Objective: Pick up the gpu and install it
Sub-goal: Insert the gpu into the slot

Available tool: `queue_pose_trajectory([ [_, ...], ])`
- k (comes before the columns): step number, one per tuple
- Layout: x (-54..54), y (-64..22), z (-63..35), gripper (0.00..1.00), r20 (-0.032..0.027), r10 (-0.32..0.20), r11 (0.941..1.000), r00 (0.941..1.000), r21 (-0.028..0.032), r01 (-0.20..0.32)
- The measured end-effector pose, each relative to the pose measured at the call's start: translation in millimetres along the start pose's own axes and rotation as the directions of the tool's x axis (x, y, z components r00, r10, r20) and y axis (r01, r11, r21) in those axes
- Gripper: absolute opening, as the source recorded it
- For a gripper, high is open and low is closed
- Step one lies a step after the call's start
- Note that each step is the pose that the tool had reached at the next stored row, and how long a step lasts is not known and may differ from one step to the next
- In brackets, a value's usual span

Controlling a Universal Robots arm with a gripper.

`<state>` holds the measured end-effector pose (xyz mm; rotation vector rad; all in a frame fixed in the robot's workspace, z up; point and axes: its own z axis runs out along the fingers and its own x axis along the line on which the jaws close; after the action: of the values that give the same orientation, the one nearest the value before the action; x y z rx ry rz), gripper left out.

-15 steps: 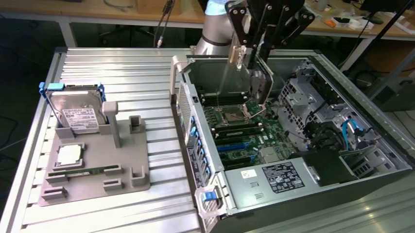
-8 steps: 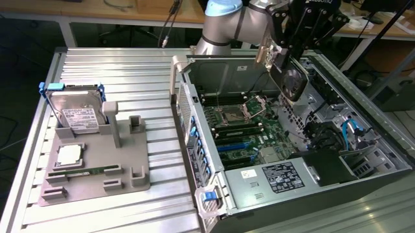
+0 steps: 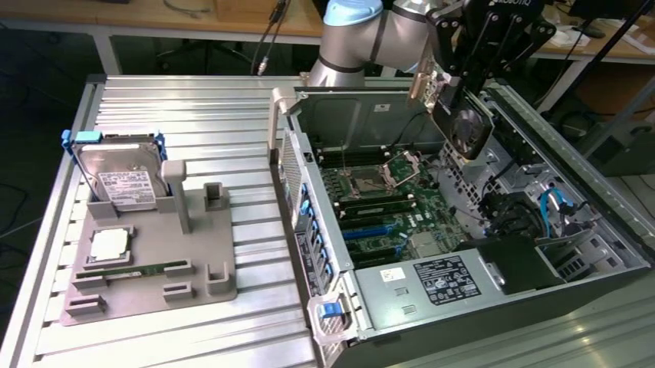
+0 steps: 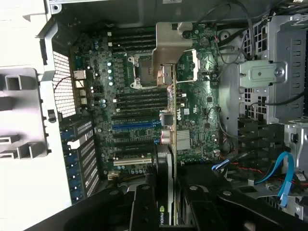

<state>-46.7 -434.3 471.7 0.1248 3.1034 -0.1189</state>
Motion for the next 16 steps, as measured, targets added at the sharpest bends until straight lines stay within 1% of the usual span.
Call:
queue_pose_trajectory([
  [1, -0.1, 0.0, 0.0, 0.27, 0.001, -0.012, 0.9999, 0.9999, -0.0004, 0.012],
  [3, 0.0, 0.0, 0.0, 0.27, 0.0052, -0.067, 0.9978, 0.9977, -0.0022, 0.067],
  [4, 0.0, 0.0, 0.0, 0.27, 0.0065, -0.084, 0.9964, 0.9964, -0.0028, 0.084],
  [5, 0.0, 0.0, 0.0, 0.27, 0.0089, -0.115, 0.9933, 0.9933, -0.0037, 0.115],
  [6, 0.0, 0.0, 0.0, 0.27, 0.0102, -0.13, 0.9915, 0.9914, -0.0041, 0.13],
  [8, 0.0, 0.0, 0.0, 0.27, 0.0135, -0.171, 0.9852, 0.9851, -0.0051, 0.172],
  [11, 0.0, 0.0, 0.0, 0.27, 0.018, -0.226, 0.9742, 0.974, -0.0063, 0.226],
  [13, 0.0, 0.0, 0.0, 0.27, 0.021, -0.263, 0.9649, 0.9647, -0.007, 0.263],
  [15, 0.0, 0.0, -0.1, 0.27, 0.0242, -0.299, 0.9541, 0.9539, -0.0074, 0.299],
  [16, 0.0, 0.0, 0.0, 0.27, 0.0264, -0.324, 0.946, 0.9458, -0.0078, 0.324],
])
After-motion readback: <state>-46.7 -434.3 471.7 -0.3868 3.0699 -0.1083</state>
